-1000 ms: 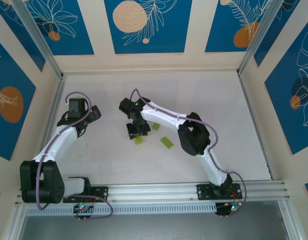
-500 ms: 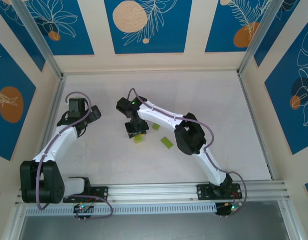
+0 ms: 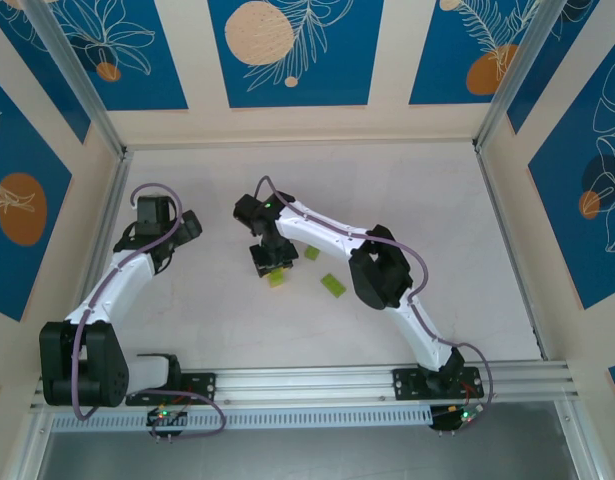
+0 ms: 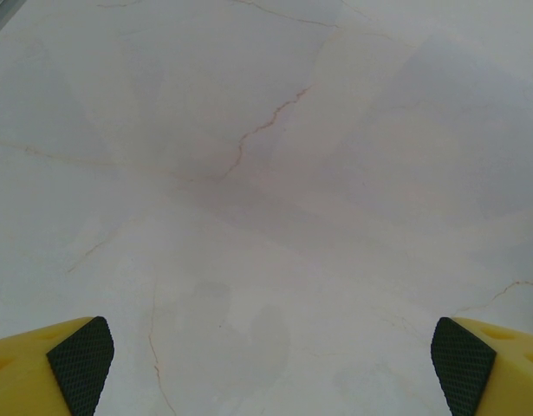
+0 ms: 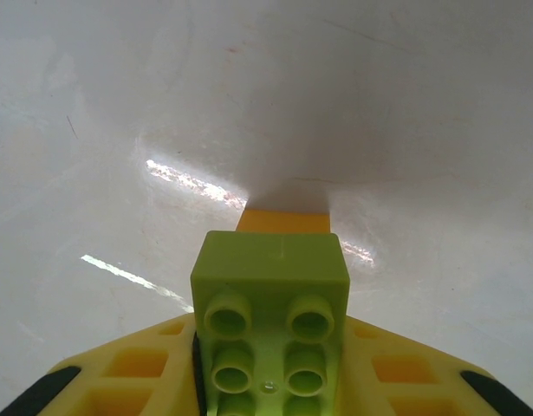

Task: Assemble a carrot with lego

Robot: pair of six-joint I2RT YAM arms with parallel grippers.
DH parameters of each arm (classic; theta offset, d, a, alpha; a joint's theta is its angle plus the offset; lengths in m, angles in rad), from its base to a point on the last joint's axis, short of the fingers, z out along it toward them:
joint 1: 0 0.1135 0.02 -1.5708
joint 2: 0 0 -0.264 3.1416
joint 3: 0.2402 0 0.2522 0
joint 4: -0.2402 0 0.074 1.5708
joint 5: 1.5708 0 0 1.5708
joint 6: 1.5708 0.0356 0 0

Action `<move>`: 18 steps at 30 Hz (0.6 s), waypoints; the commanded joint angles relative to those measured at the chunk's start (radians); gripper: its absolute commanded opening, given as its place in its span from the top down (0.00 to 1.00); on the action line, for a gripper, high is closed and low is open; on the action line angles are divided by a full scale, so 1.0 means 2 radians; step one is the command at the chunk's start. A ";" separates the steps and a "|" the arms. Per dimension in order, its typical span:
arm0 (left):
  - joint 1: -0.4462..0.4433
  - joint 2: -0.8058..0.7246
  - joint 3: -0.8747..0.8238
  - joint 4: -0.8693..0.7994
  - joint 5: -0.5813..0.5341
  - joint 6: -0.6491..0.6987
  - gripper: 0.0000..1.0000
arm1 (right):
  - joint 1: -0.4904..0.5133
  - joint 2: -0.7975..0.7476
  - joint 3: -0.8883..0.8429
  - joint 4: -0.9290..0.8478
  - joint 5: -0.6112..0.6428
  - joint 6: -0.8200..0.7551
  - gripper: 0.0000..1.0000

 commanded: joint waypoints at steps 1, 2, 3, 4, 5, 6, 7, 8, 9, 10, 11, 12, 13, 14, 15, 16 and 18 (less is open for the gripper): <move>0.004 -0.009 0.014 -0.001 0.005 -0.003 0.03 | 0.007 0.051 -0.041 -0.010 0.002 0.010 0.65; 0.004 -0.009 0.014 -0.001 0.005 -0.003 0.03 | 0.010 0.054 -0.043 -0.009 0.002 0.012 0.65; 0.004 -0.009 0.014 -0.001 0.006 -0.003 0.03 | 0.013 0.058 -0.047 -0.007 0.003 0.013 0.66; 0.005 -0.009 0.014 -0.001 0.006 -0.003 0.03 | 0.015 0.061 -0.051 -0.005 0.004 0.014 0.66; 0.004 -0.009 0.013 -0.002 0.006 -0.003 0.03 | 0.018 0.064 -0.053 -0.003 0.004 0.015 0.66; 0.004 -0.009 0.013 -0.001 0.005 -0.003 0.03 | 0.021 0.068 -0.056 -0.004 0.005 0.015 0.66; 0.004 -0.010 0.013 -0.001 0.005 -0.002 0.03 | 0.023 0.072 -0.058 -0.004 0.008 0.015 0.66; 0.004 -0.010 0.013 -0.001 0.005 -0.002 0.03 | 0.025 0.075 -0.058 -0.005 0.011 0.014 0.66; 0.004 -0.011 0.013 -0.001 0.004 -0.002 0.03 | 0.027 0.078 -0.059 -0.007 0.015 0.014 0.66; 0.004 -0.011 0.012 -0.002 0.004 -0.002 0.03 | 0.029 0.081 -0.060 -0.009 0.017 0.014 0.66; 0.004 -0.011 0.012 -0.002 0.004 -0.002 0.03 | 0.030 0.082 -0.061 -0.010 0.019 0.013 0.67; 0.003 -0.012 0.012 -0.001 0.003 -0.002 0.03 | 0.031 0.083 -0.063 -0.009 0.019 0.013 0.67; 0.004 -0.011 0.012 -0.002 0.003 -0.002 0.03 | 0.031 0.083 -0.065 -0.008 0.018 0.013 0.67; 0.004 -0.011 0.012 -0.002 0.004 -0.002 0.03 | 0.030 0.083 -0.067 -0.006 0.017 0.012 0.67; 0.004 -0.011 0.012 0.000 0.003 -0.002 0.03 | 0.031 0.083 -0.068 -0.004 0.015 0.013 0.67; 0.004 -0.010 0.012 0.000 0.003 -0.002 0.03 | 0.031 0.083 -0.071 -0.002 0.013 0.012 0.67; 0.004 -0.010 0.012 0.000 0.004 -0.002 0.03 | 0.031 0.086 -0.076 0.004 0.008 0.013 0.68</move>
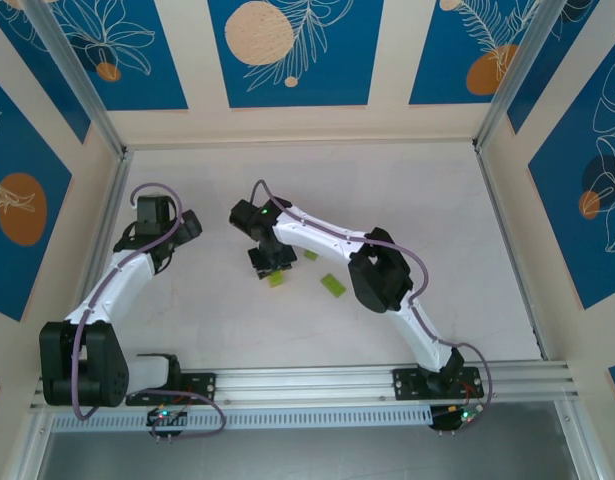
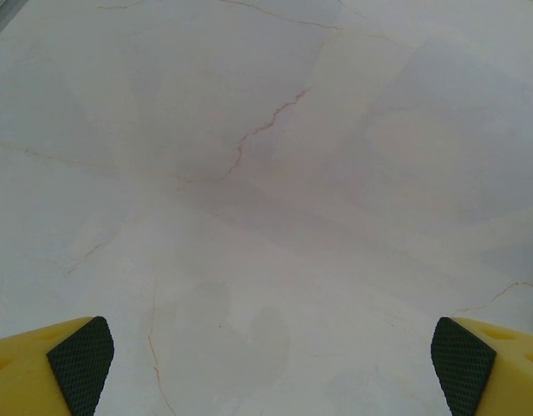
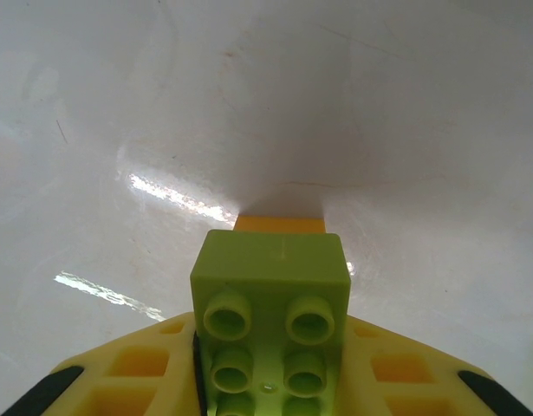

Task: Assemble a carrot with lego

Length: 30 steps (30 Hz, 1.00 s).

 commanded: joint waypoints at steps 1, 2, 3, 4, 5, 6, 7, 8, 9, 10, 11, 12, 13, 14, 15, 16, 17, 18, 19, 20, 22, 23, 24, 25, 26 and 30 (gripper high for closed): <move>0.005 -0.010 0.011 0.000 0.005 -0.002 0.03 | 0.013 0.089 -0.060 -0.009 -0.028 0.005 0.68; 0.004 -0.010 0.011 0.000 0.004 -0.002 0.03 | 0.012 0.091 -0.062 -0.009 -0.030 0.005 0.68; 0.004 -0.010 0.011 0.000 0.003 -0.002 0.03 | 0.012 0.093 -0.063 -0.007 -0.031 0.004 0.68; 0.004 -0.010 0.011 0.000 0.003 -0.002 0.03 | 0.013 0.092 -0.064 -0.006 -0.032 0.003 0.69; 0.004 -0.010 0.011 0.000 0.003 -0.002 0.03 | 0.013 0.091 -0.064 -0.007 -0.030 0.000 0.69; 0.004 -0.009 0.011 0.000 0.003 -0.002 0.03 | 0.012 0.088 -0.062 -0.006 -0.028 -0.006 0.69; 0.004 -0.009 0.012 0.000 0.003 -0.002 0.03 | 0.013 0.083 -0.060 -0.005 -0.027 -0.018 0.69; 0.004 -0.008 0.012 -0.001 0.003 -0.002 0.03 | 0.013 0.078 -0.057 -0.005 -0.025 -0.033 0.69; 0.004 -0.008 0.013 -0.001 0.003 -0.001 0.03 | 0.013 0.071 -0.051 -0.008 -0.021 -0.063 0.68; 0.004 -0.008 0.013 0.000 0.003 -0.001 0.03 | 0.014 0.064 -0.045 -0.013 -0.011 -0.092 0.68; 0.004 -0.008 0.013 -0.001 0.003 -0.001 0.03 | 0.014 0.056 -0.044 -0.017 0.002 -0.115 0.68; 0.004 -0.008 0.013 -0.001 0.004 -0.001 0.03 | 0.014 0.046 -0.045 -0.018 0.015 -0.144 0.68; 0.004 -0.008 0.013 -0.001 0.004 -0.001 0.03 | 0.014 0.035 -0.047 -0.017 0.025 -0.174 0.69; 0.004 -0.008 0.013 -0.001 0.003 -0.001 0.03 | 0.013 0.026 -0.047 -0.017 0.031 -0.196 0.69; 0.004 -0.008 0.013 -0.002 0.002 0.000 0.03 | 0.012 0.016 -0.047 -0.018 0.032 -0.221 0.68; 0.004 -0.008 0.014 -0.003 0.002 0.000 0.03 | 0.010 0.008 -0.047 -0.019 0.032 -0.244 0.67; 0.004 -0.008 0.014 -0.003 0.001 0.000 0.03 | 0.009 0.003 -0.046 -0.020 0.031 -0.261 0.66; 0.004 -0.008 0.014 -0.003 0.001 0.001 0.03 | 0.008 -0.004 -0.046 -0.020 0.030 -0.278 0.65; 0.004 -0.010 0.014 -0.005 0.000 0.000 0.03 | 0.009 -0.010 -0.049 -0.018 0.023 -0.304 0.64; 0.004 -0.009 0.015 -0.005 0.000 0.000 0.03 | 0.013 -0.017 -0.060 -0.011 0.015 -0.331 0.63; 0.004 -0.010 0.014 -0.006 -0.001 0.001 0.03 | 0.023 -0.027 -0.078 0.000 0.023 -0.368 0.61; 0.004 -0.011 0.016 -0.006 -0.001 0.001 0.03 | 0.022 -0.026 -0.076 -0.005 0.017 -0.370 0.61; 0.004 -0.011 0.016 -0.007 -0.001 0.001 0.03 | 0.020 -0.026 -0.075 -0.005 0.006 -0.369 0.61; 0.004 -0.010 0.016 -0.007 -0.001 0.001 0.03 | 0.017 -0.029 -0.076 -0.003 -0.007 -0.365 0.61; 0.004 -0.010 0.016 -0.008 -0.001 0.002 0.03 | 0.016 -0.032 -0.079 0.002 -0.017 -0.363 0.60; 0.004 -0.011 0.016 -0.009 -0.001 0.001 0.03 | 0.016 -0.042 -0.088 0.012 -0.028 -0.357 0.55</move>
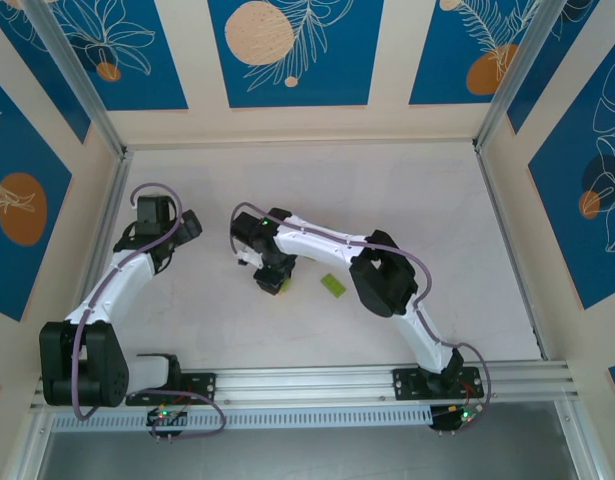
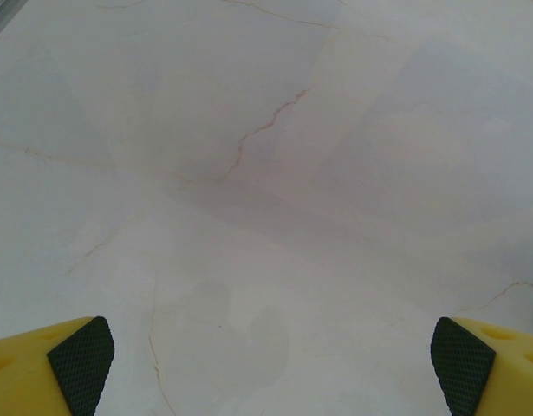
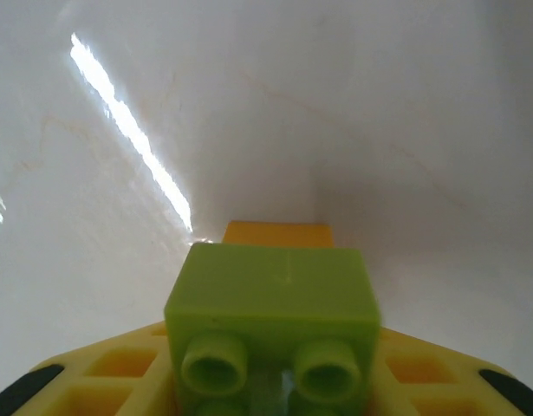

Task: Assemble a carrot with lego

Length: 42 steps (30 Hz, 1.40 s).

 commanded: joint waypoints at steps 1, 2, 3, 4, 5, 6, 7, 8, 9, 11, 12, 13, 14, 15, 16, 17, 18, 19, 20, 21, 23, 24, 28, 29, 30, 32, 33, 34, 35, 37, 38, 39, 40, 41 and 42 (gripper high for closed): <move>0.004 -0.010 0.016 -0.008 0.000 0.001 0.03 | 0.002 -0.006 -0.007 -0.011 -0.030 -0.014 0.54; 0.004 -0.010 0.015 -0.008 0.000 0.001 0.03 | 0.001 -0.006 -0.008 -0.011 -0.030 -0.013 0.53; 0.004 -0.010 0.016 -0.008 0.000 0.001 0.03 | 0.001 -0.008 -0.008 -0.011 -0.030 -0.012 0.51; 0.004 -0.010 0.016 -0.009 0.000 0.001 0.03 | 0.001 -0.011 -0.009 -0.010 -0.031 -0.011 0.49; 0.004 -0.011 0.016 -0.009 0.000 0.002 0.03 | 0.001 -0.015 -0.010 -0.009 -0.032 -0.010 0.47; 0.004 -0.011 0.017 -0.009 0.000 0.002 0.03 | 0.001 -0.020 -0.010 -0.006 -0.035 -0.009 0.45; 0.004 -0.011 0.017 -0.009 -0.001 0.002 0.03 | 0.001 -0.026 -0.009 -0.007 -0.038 -0.009 0.42; 0.004 -0.012 0.017 -0.009 -0.001 0.002 0.03 | 0.001 -0.031 -0.009 -0.008 -0.040 -0.008 0.39; 0.004 -0.012 0.017 -0.009 -0.001 0.002 0.03 | 0.000 -0.038 -0.008 -0.010 -0.041 -0.008 0.35; 0.004 -0.013 0.017 -0.011 -0.002 0.002 0.03 | -0.001 -0.053 -0.005 -0.013 -0.041 -0.006 0.31; 0.004 -0.013 0.017 -0.010 -0.002 0.002 0.03 | -0.003 -0.061 -0.002 -0.015 -0.039 -0.004 0.29; 0.004 -0.014 0.017 -0.011 -0.002 0.002 0.03 | -0.004 -0.070 0.000 -0.018 -0.036 -0.002 0.27; 0.004 -0.014 0.017 -0.010 -0.001 0.002 0.03 | -0.005 -0.078 0.003 -0.021 -0.030 0.000 0.27; 0.004 -0.013 0.016 -0.010 -0.001 0.002 0.03 | -0.007 -0.086 0.008 -0.025 -0.025 0.000 0.26; 0.004 -0.013 0.017 -0.010 -0.001 0.002 0.03 | -0.010 -0.094 0.014 -0.028 -0.020 -0.001 0.25; 0.004 -0.012 0.017 -0.009 0.000 0.002 0.03 | -0.014 -0.100 0.019 -0.032 -0.018 0.000 0.24; 0.004 -0.012 0.017 -0.008 0.001 0.002 0.03 | -0.018 -0.105 0.028 -0.035 -0.015 -0.002 0.24; 0.004 -0.012 0.017 -0.007 0.000 0.002 0.03 | -0.024 -0.107 0.035 -0.036 -0.014 -0.005 0.24; 0.004 -0.011 0.016 -0.007 0.001 0.001 0.03 | -0.030 -0.107 0.044 -0.037 -0.012 -0.009 0.23; 0.004 -0.011 0.017 -0.006 0.001 0.001 0.03 | -0.038 -0.102 0.056 -0.038 -0.011 -0.014 0.23; 0.004 -0.009 0.017 -0.006 0.002 0.001 0.03 | -0.057 -0.082 0.094 -0.045 -0.011 -0.030 0.23; 0.004 -0.009 0.017 -0.005 0.003 0.000 0.03 | -0.068 -0.062 0.114 -0.048 -0.013 -0.040 0.23; 0.004 -0.008 0.017 -0.005 0.004 0.000 0.03 | -0.116 0.045 0.256 -0.083 -0.024 -0.067 0.23; 0.004 -0.009 0.017 -0.006 0.004 0.001 0.03 | -0.126 0.075 0.293 -0.097 -0.027 -0.069 0.23; 0.004 -0.010 0.017 -0.007 0.002 0.001 0.03 | -0.135 0.107 0.344 -0.112 -0.033 -0.072 0.24; 0.004 -0.011 0.017 -0.008 0.002 0.001 0.03 | -0.150 0.149 0.404 -0.122 -0.042 -0.078 0.24; 0.004 -0.011 0.017 -0.008 0.002 0.001 0.03 | -0.154 0.161 0.412 -0.115 -0.046 -0.080 0.23; 0.004 -0.011 0.017 -0.008 0.002 0.001 0.03 | -0.158 0.165 0.409 -0.102 -0.049 -0.081 0.22; 0.004 -0.010 0.017 -0.009 0.003 0.001 0.03 | -0.161 0.165 0.398 -0.091 -0.053 -0.082 0.22; 0.004 -0.008 0.019 -0.009 0.003 0.001 0.03 | -0.165 0.165 0.378 -0.073 -0.067 -0.080 0.23; 0.004 -0.007 0.019 -0.008 0.003 0.001 0.03 | -0.166 0.165 0.369 -0.067 -0.072 -0.078 0.23; 0.004 -0.006 0.019 -0.008 0.003 0.001 0.03 | -0.167 0.165 0.359 -0.059 -0.078 -0.075 0.24; 0.004 -0.004 0.020 -0.008 0.003 0.001 0.03 | -0.167 0.165 0.351 -0.051 -0.084 -0.071 0.25; 0.004 -0.002 0.020 -0.008 0.003 0.001 0.03 | -0.167 0.165 0.343 -0.045 -0.090 -0.070 0.26; 0.004 -0.001 0.021 -0.007 0.004 0.001 0.03 | -0.167 0.165 0.335 -0.037 -0.096 -0.067 0.26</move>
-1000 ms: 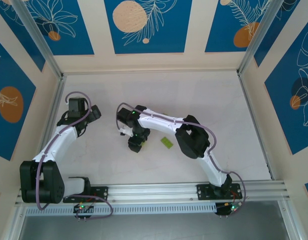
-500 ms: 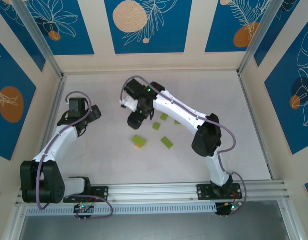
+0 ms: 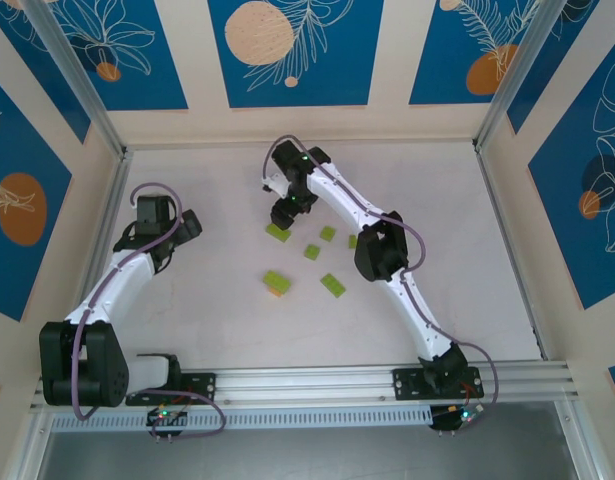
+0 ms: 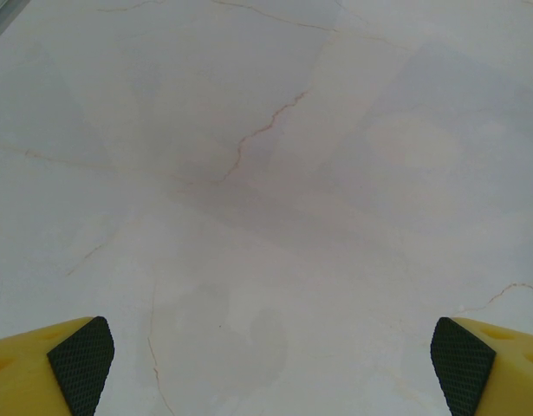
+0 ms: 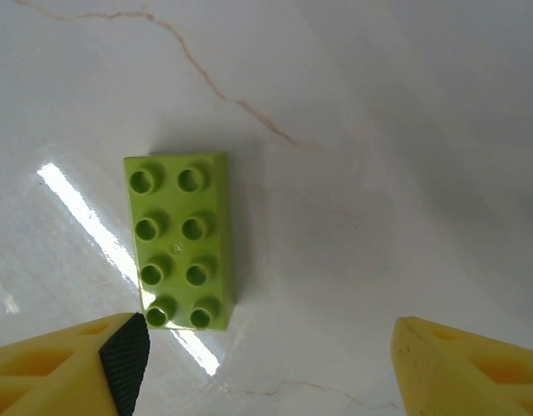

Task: Assemble a carrot with lego

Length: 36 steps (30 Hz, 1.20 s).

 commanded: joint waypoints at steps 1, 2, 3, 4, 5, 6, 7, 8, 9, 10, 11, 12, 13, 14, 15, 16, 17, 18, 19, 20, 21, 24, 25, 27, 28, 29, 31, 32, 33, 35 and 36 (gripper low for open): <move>0.004 0.000 0.018 -0.007 0.003 0.001 0.03 | 0.008 -0.013 -0.020 0.028 -0.048 0.002 0.27; 0.004 0.001 0.019 -0.007 0.003 0.001 0.03 | 0.008 -0.013 -0.024 0.033 -0.052 0.004 0.27; 0.004 0.002 0.019 -0.007 0.003 0.002 0.03 | 0.010 -0.013 -0.027 0.037 -0.055 0.006 0.28; 0.004 0.002 0.019 -0.007 0.003 0.002 0.03 | 0.010 -0.013 -0.029 0.041 -0.058 0.007 0.28; 0.004 0.002 0.019 -0.007 0.003 0.002 0.03 | 0.011 -0.013 -0.030 0.043 -0.063 0.008 0.28; 0.004 0.002 0.019 -0.007 0.002 0.002 0.03 | 0.013 -0.013 -0.030 0.044 -0.066 0.008 0.29; 0.004 0.003 0.019 -0.006 0.002 0.002 0.03 | 0.013 -0.012 -0.030 0.044 -0.068 0.009 0.29; 0.004 0.004 0.019 -0.006 0.002 0.002 0.03 | 0.015 -0.011 -0.030 0.044 -0.068 0.008 0.29; 0.004 0.003 0.019 -0.006 0.002 0.002 0.03 | 0.016 -0.010 -0.031 0.044 -0.068 0.008 0.29; 0.004 0.005 0.020 -0.006 0.002 0.002 0.03 | 0.018 -0.009 -0.031 0.043 -0.068 0.007 0.30; 0.004 0.005 0.019 -0.006 0.002 0.002 0.03 | 0.018 -0.008 -0.031 0.042 -0.066 0.007 0.30; 0.004 0.005 0.019 -0.006 0.002 0.002 0.03 | 0.019 -0.005 -0.031 0.041 -0.065 0.006 0.30; 0.004 0.005 0.019 -0.005 0.002 0.002 0.03 | 0.020 -0.003 -0.031 0.039 -0.063 0.006 0.31; 0.004 0.004 0.018 -0.006 0.002 0.002 0.03 | 0.021 -0.001 -0.031 0.038 -0.060 0.005 0.31; 0.004 0.005 0.019 -0.005 0.002 0.003 0.03 | 0.023 0.001 -0.031 0.037 -0.057 0.005 0.32; 0.004 0.004 0.018 -0.006 0.002 0.002 0.03 | 0.023 0.003 -0.031 0.036 -0.054 0.004 0.33; 0.004 0.004 0.018 -0.005 0.002 0.003 0.03 | 0.024 0.005 -0.031 0.036 -0.052 0.004 0.33; 0.004 0.004 0.019 -0.005 0.002 0.002 0.03 | 0.025 0.006 -0.031 0.036 -0.050 0.004 0.33; 0.004 0.005 0.019 -0.005 0.002 0.002 0.03 | 0.026 0.007 -0.031 0.036 -0.048 0.003 0.33; 0.004 0.005 0.018 -0.004 0.002 0.002 0.03 | 0.026 0.007 -0.030 0.036 -0.048 0.004 0.34; 0.004 0.005 0.019 -0.004 0.002 0.002 0.03 | 0.027 0.008 -0.030 0.036 -0.048 0.003 0.34; 0.004 0.007 0.018 -0.004 0.003 0.002 0.03 | 0.027 0.011 -0.026 0.034 -0.047 0.003 0.35; 0.004 0.007 0.018 -0.004 0.003 0.002 0.03 | 0.027 0.013 -0.025 0.033 -0.046 0.003 0.35; 0.004 0.007 0.018 -0.003 0.003 0.003 0.03 | 0.027 0.017 -0.021 0.029 -0.042 0.002 0.36; 0.004 0.006 0.019 -0.003 0.003 0.002 0.03 | 0.027 0.020 -0.018 0.026 -0.040 0.002 0.36; 0.004 0.006 0.018 -0.004 0.003 0.002 0.03 | 0.027 0.021 -0.017 0.024 -0.039 0.002 0.36; 0.004 0.005 0.018 -0.003 0.003 0.002 0.03 | 0.027 0.024 -0.018 0.023 -0.035 0.002 0.36; 0.004 0.006 0.018 -0.003 0.003 0.002 0.03 | 0.027 0.024 -0.017 0.022 -0.034 0.002 0.36; 0.004 0.005 0.017 -0.002 0.003 0.002 0.03 | 0.027 0.025 -0.017 0.021 -0.034 0.002 0.36; 0.004 0.007 0.018 -0.002 0.003 0.002 0.03 | 0.027 0.027 -0.017 0.021 -0.033 0.002 0.36; 0.004 0.008 0.018 -0.002 0.003 0.003 0.03 | 0.027 0.027 -0.017 0.021 -0.033 0.003 0.37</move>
